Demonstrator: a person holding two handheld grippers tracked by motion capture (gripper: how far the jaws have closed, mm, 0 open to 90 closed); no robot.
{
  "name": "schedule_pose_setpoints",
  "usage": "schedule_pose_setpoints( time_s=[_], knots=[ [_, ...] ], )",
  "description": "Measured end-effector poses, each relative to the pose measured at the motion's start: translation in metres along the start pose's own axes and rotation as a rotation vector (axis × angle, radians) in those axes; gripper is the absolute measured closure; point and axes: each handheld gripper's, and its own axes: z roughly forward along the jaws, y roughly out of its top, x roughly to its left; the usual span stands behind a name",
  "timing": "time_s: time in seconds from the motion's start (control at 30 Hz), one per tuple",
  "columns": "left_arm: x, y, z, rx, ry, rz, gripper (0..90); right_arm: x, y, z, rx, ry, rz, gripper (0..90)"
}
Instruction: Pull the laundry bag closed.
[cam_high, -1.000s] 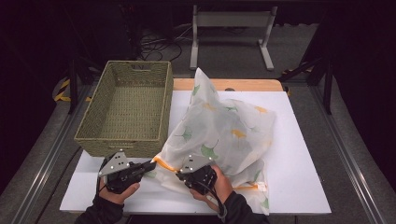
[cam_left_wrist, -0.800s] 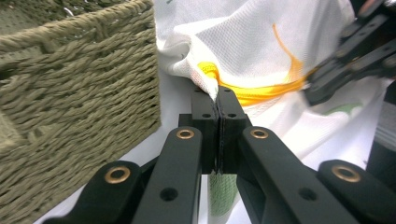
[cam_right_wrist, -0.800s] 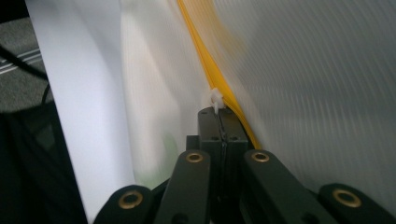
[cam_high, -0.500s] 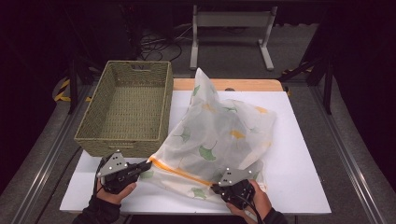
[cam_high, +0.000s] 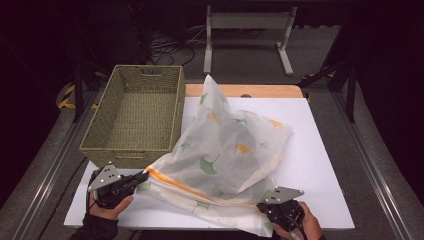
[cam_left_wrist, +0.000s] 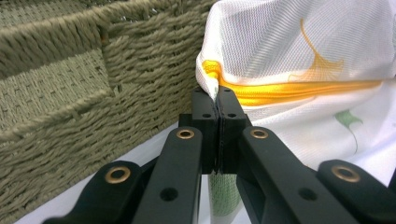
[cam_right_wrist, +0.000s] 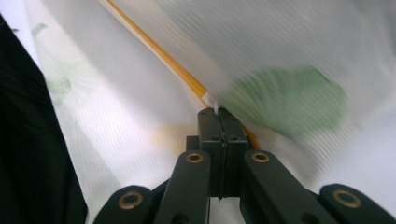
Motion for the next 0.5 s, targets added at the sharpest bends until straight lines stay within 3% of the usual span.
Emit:
schedule_pose_setpoints(
  time_s=[0.2,0.23,0.33,0.37,0.43,0.5],
  knots=[
    [0.0,-0.001,0.001,0.015,-0.022,0.012,88.3,-0.019,-0.013,-0.01,-0.015,-0.063,0.047,90.0],
    [0.0,-0.001,0.002,0.016,-0.024,0.031,88.2,-0.02,-0.013,-0.01,-0.014,-0.072,0.05,90.0],
    [-0.002,-0.002,0.002,0.014,-0.032,0.037,88.1,-0.021,-0.013,-0.01,-0.012,-0.088,0.039,90.0],
    [-0.003,-0.003,0.003,0.029,-0.044,0.063,88.1,-0.022,-0.013,-0.01,-0.011,-0.098,0.037,90.0],
    [-0.003,-0.005,0.005,0.05,-0.097,0.07,87.8,-0.026,-0.012,-0.01,-0.014,-0.127,0.038,90.0],
    [-0.006,-0.007,0.009,0.076,-0.122,0.071,87.6,-0.032,-0.012,-0.01,-0.016,-0.152,0.046,90.0]
  ],
)
